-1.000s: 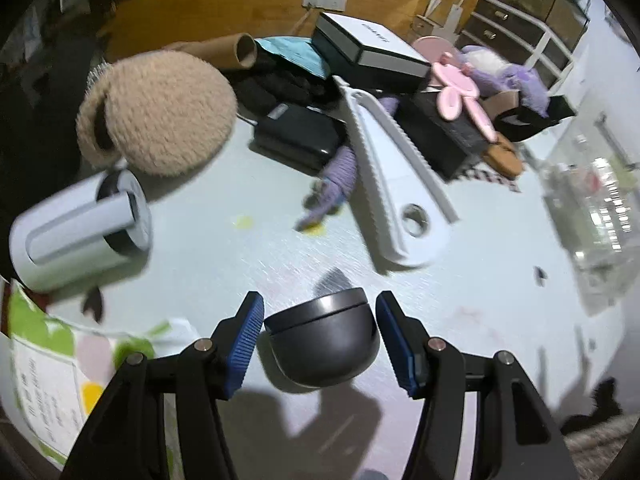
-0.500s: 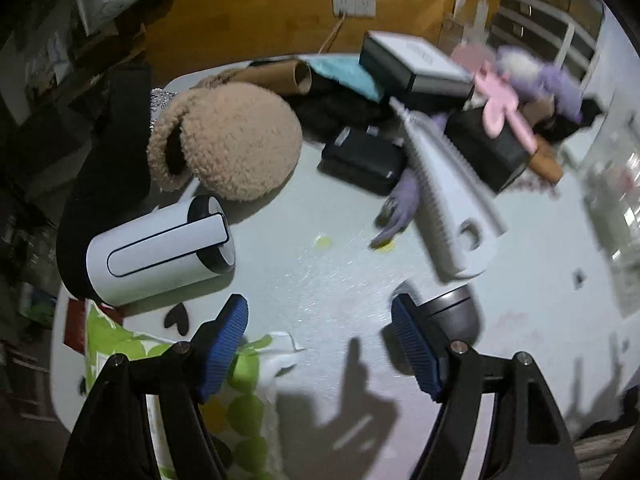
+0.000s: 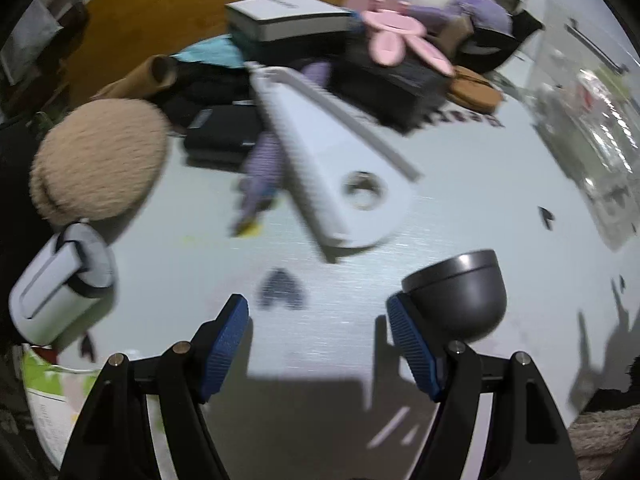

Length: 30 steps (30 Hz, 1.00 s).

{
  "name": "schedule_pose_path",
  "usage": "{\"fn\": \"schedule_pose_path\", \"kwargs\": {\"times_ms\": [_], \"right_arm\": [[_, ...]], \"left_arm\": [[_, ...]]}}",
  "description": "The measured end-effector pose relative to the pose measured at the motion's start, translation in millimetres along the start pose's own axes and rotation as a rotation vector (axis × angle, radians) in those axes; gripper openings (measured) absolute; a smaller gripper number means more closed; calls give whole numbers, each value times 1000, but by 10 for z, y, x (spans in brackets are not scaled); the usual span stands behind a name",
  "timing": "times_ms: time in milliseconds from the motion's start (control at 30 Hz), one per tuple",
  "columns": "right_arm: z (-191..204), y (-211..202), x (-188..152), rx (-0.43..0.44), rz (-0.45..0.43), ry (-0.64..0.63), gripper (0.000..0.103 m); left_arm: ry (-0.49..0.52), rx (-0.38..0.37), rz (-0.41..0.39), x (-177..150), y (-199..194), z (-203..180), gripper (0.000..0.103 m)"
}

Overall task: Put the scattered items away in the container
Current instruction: 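Set the grey tin on the table with the left tool while the right tool approaches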

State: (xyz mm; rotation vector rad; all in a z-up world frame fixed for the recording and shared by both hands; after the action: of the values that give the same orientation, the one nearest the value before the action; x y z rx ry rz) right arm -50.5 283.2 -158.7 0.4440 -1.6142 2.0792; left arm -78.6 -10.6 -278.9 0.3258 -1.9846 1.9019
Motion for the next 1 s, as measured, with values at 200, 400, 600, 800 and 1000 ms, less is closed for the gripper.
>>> {"fn": "schedule_pose_path", "kwargs": {"times_ms": [200,400,600,800,1000], "right_arm": [[68,385,-345,-23,149,-138,98],[200,787,-496,37,252,-176,67],[43,1290,-493,36,363,-73,53],[177,1465,-424,103,387,-101,52],[323,1417,-424,120,406,-207,52]], "left_arm": [[35,-74,7,-50,-16,-364,73],[72,-117,-6,14,-23,-644,73],[125,-130,-1,59,37,-860,73],[146,-132,11,119,148,-928,73],[92,-195,7,231,106,-853,72]]}}
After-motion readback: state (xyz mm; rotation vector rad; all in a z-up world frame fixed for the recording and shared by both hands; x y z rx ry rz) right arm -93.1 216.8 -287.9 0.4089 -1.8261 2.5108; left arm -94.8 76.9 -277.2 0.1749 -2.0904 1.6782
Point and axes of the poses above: each gripper's, at about its wrist camera, not at the fingertips, and y roughly the way its jaws point, z to its left, x to its top, the point moved 7 cm from there along y, roughly the way its jaws point, and after that the axes turned 4 degrees about -y, right-handed, at the moved point
